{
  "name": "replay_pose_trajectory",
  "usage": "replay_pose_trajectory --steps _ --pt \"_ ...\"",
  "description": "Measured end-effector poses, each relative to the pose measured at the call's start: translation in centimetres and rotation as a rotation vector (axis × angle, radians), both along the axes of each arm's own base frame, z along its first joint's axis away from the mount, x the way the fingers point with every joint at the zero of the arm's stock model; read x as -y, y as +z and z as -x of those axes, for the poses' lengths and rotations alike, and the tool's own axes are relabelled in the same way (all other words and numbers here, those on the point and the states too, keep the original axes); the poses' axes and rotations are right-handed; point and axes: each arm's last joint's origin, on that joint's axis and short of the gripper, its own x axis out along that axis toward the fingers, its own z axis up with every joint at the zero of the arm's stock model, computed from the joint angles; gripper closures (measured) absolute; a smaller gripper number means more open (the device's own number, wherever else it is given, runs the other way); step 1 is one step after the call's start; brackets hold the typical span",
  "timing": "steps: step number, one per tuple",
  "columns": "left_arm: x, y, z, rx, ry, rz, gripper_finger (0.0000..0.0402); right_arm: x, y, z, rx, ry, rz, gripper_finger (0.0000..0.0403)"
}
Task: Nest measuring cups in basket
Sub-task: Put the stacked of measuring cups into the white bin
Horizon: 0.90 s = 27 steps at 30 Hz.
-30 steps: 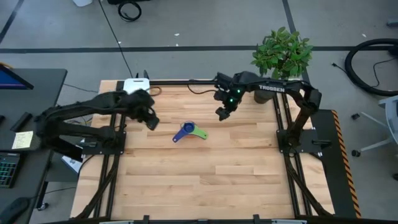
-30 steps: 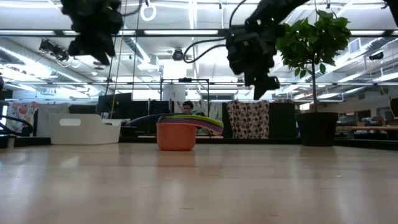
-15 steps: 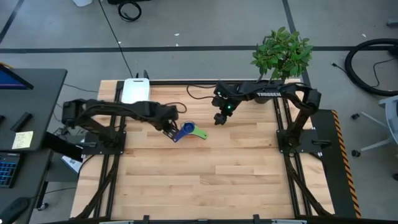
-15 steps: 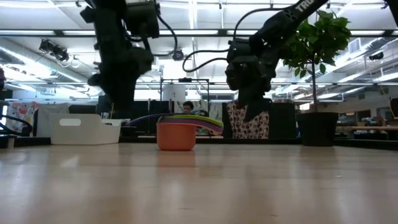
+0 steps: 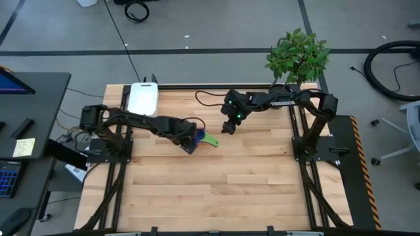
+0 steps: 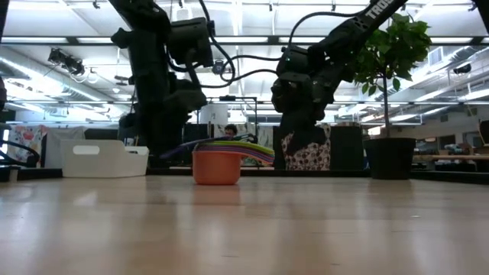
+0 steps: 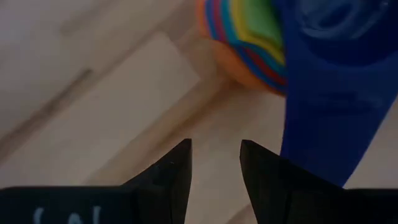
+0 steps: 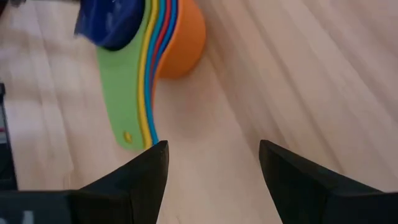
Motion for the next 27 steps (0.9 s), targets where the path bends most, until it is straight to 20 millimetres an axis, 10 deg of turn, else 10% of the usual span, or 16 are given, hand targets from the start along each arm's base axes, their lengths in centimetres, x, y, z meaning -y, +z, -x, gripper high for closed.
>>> replay_pose_trajectory --steps 15,27 --pt "1.9 0.6 -2.0 0.208 -0.088 0.092 0.026 -1.6 -4.7 -2.5 0.01 0.11 -0.203 0.0148" --pt "2.0 0.8 -2.4 0.252 -0.089 0.092 0.026 -4.2 -3.8 -5.0 0.182 0.162 -0.216 0.0148"
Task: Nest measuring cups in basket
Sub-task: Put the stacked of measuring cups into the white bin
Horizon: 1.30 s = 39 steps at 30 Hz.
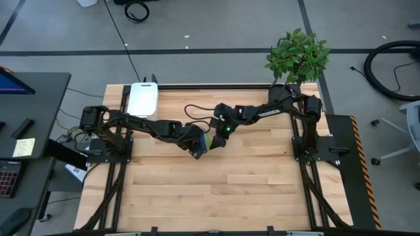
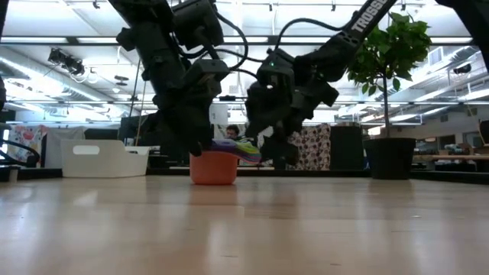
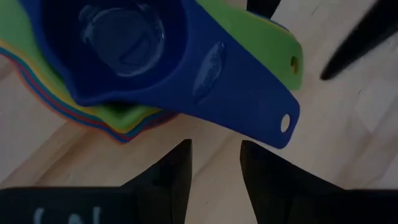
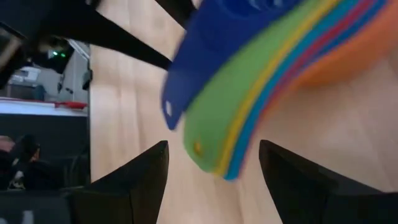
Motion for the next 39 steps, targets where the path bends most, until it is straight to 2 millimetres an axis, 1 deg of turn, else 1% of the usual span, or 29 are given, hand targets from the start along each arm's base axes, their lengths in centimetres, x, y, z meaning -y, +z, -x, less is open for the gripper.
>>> replay_pose_trajectory --steps 6,16,20,23,25,28,31,35,39 --pt "0.0 0.0 0.0 0.001 0.002 -0.002 0.026 -1.0 0.5 -0.7 0.061 0.006 0.003 0.0148" --pt "0.0 0.1 -0.1 0.009 0.004 -0.011 0.026 -1.2 0.9 -1.2 0.109 -0.002 0.001 0.0148" --pt "0.3 -0.2 0.4 -0.045 0.017 0.016 0.026 -0.2 1.2 -0.8 0.119 0.003 -0.026 0.0148" --pt "0.9 -0.4 0.9 -0.1 0.031 0.057 0.026 0.9 2.2 -0.4 0.158 0.017 -0.053 0.0148" --pt "1.3 -0.4 0.9 -0.105 0.03 0.075 0.026 1.6 2.8 0.0 0.18 0.034 -0.082 0.0148" --pt "2.0 0.0 0.7 -0.061 0.045 0.128 0.026 2.3 4.1 0.6 0.228 0.095 -0.144 0.0148" --pt "2.8 0.7 -0.2 0.058 0.053 0.165 0.026 2.7 5.1 1.1 0.277 0.151 -0.173 0.0148" --pt "3.9 2.0 -1.3 0.22 0.056 0.176 0.026 2.8 6.5 1.7 0.33 0.21 -0.2 0.0148" --pt "5.2 2.1 -0.7 0.209 0.117 0.159 0.026 2.6 7.3 2.1 0.371 0.29 -0.237 0.0148"
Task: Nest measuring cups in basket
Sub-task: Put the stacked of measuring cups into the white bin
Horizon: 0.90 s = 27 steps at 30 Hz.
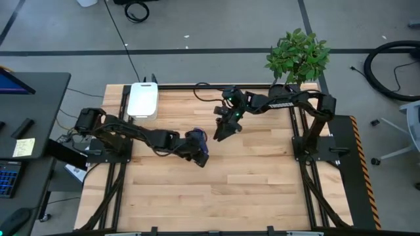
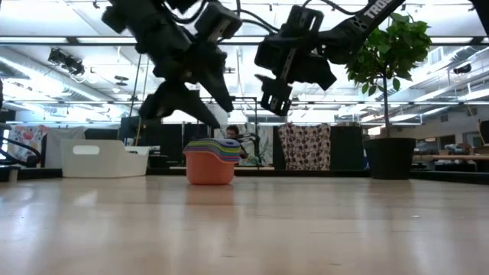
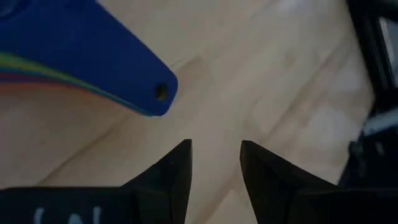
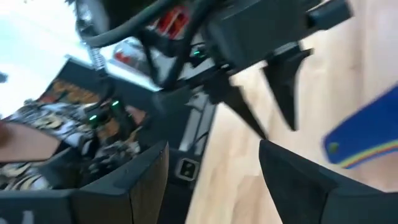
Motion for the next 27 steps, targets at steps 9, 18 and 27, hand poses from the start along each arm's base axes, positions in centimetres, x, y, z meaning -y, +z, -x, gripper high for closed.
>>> replay_pose_trajectory --steps 9,18,27 --pt "3.5 2.1 4.8 0.086 0.187 -0.094 0.0261 -0.3 0.6 0.4 0.023 0.089 -0.048 0.0148" --pt "4.2 -3.7 9.6 0.515 0.456 0.155 0.0261 -0.4 0.5 0.5 -0.002 0.08 -0.056 0.0148" --pt "2.5 -5.9 9.6 0.49 0.577 0.205 0.026 -0.9 0.6 0.3 -0.011 0.092 -0.063 0.0148"
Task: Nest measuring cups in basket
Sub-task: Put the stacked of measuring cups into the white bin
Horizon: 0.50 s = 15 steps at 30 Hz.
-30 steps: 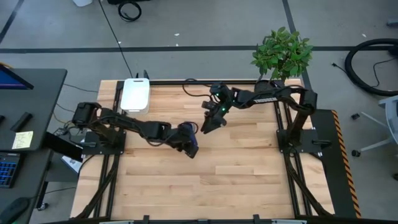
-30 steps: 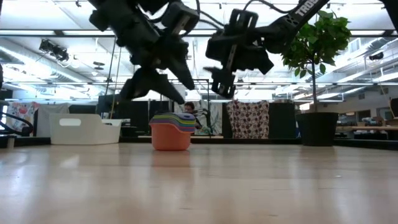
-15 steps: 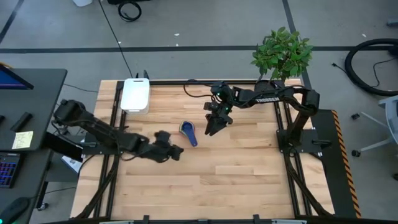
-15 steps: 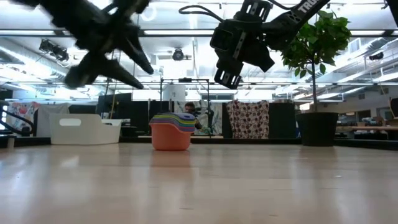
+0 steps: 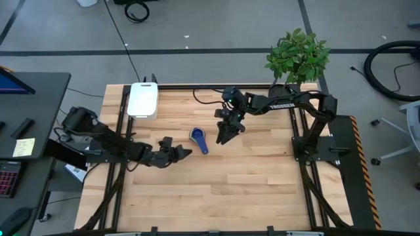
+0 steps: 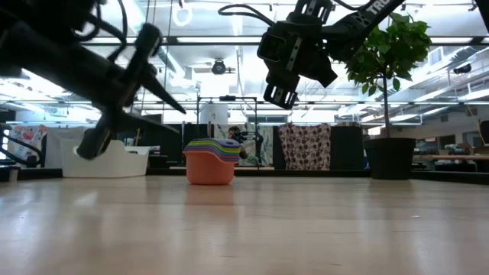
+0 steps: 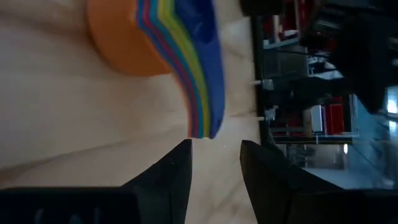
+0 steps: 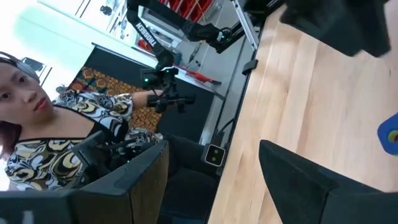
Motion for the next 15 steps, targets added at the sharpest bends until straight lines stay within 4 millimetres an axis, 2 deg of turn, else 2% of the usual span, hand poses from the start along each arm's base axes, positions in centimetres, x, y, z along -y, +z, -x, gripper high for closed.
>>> replay_pose_trajectory --steps 4,15 --pt "-0.7 -0.8 -0.6 -0.017 -0.016 0.092 0.026 -0.1 0.0 0.0 -0.001 0.002 0.0 0.0148" --pt "-2.3 -2.1 -2.4 0.057 -0.047 0.098 0.026 -0.1 0.0 0.0 0.005 -0.002 0.007 0.0148"
